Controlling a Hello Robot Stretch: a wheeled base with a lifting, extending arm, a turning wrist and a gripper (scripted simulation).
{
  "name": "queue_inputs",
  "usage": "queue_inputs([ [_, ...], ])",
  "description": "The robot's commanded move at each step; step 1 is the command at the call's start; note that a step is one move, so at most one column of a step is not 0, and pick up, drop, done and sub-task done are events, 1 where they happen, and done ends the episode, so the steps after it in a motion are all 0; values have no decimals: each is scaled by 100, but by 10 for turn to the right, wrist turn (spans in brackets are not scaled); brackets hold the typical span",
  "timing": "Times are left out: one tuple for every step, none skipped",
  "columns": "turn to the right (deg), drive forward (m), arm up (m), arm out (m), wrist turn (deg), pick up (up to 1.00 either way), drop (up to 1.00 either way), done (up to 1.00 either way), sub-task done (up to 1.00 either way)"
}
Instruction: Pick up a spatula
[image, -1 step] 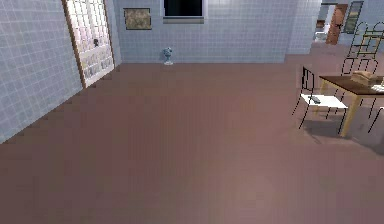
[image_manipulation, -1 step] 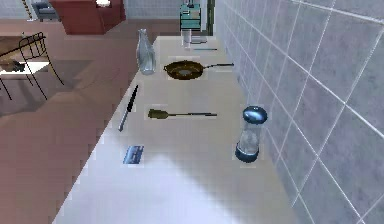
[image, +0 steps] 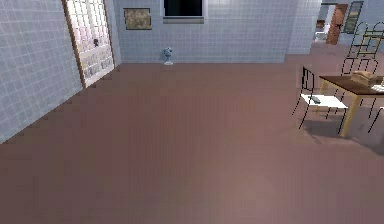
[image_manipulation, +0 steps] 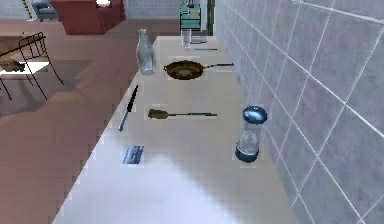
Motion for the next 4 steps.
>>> queue_inputs([
  [0, 0, 38, 0, 0, 0, 0, 0, 0],
  [0, 0, 0, 40, 0, 0, 0, 0, 0],
  [0, 0, 0, 0, 450, 0, 0, 0, 0],
  [0, 0, 0, 0, 450, 0, 0, 0, 0],
])
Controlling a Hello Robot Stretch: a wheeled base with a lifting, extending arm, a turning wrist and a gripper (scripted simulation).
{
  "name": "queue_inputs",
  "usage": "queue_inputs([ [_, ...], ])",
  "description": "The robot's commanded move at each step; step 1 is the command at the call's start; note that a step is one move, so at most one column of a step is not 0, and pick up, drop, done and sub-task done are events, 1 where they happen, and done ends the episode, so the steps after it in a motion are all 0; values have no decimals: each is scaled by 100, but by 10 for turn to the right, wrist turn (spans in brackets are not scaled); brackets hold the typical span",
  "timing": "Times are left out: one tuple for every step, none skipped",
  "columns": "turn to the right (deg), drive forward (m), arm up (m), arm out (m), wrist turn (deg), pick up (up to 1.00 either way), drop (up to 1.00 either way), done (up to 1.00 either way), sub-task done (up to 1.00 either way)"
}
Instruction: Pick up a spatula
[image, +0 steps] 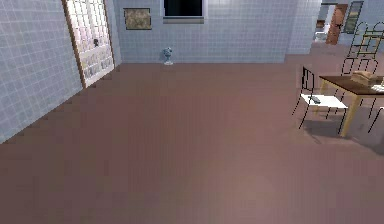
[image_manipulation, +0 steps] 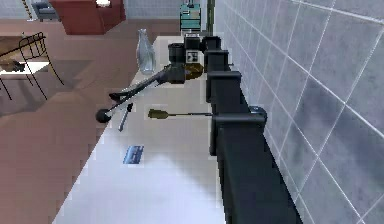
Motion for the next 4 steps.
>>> queue_inputs([
  [0, 0, 0, 0, 450, 0, 0, 0, 0],
  [0, 0, 0, 0, 240, 0, 0, 0, 0],
  [0, 0, -16, 0, 0, 0, 0, 0, 0],
  [0, 0, 0, 0, 0, 100, 0, 0, 0],
])
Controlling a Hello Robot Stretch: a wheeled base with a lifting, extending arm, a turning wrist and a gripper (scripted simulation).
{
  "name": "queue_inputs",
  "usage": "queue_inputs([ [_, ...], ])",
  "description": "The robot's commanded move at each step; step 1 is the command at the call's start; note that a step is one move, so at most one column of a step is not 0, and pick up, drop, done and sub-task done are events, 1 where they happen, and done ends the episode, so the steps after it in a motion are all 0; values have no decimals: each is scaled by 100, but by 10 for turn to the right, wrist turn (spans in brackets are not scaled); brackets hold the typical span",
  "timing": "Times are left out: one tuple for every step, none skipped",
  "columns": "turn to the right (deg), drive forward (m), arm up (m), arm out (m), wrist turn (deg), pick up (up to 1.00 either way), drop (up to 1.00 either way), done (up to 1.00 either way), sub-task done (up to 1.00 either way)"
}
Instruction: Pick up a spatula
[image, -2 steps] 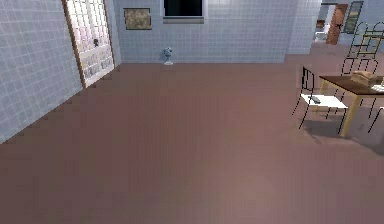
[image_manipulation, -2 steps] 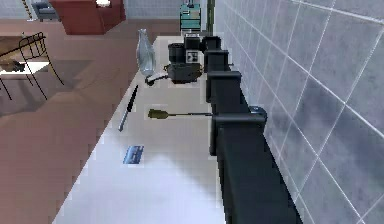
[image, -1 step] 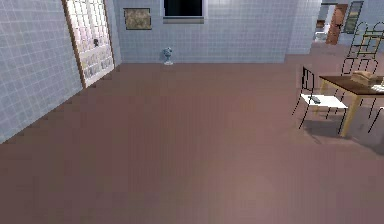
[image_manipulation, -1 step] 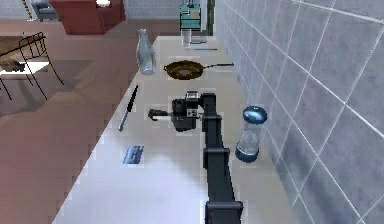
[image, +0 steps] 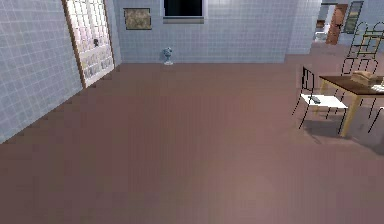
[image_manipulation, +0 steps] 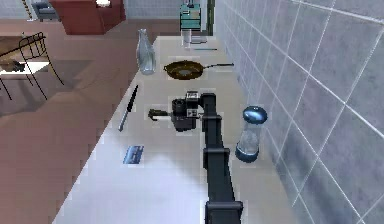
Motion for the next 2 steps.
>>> queue_inputs([
  [0, 0, 10, 0, 0, 0, 0, 0, 0],
  [0, 0, 0, 0, 0, 0, 0, 100, 0],
])
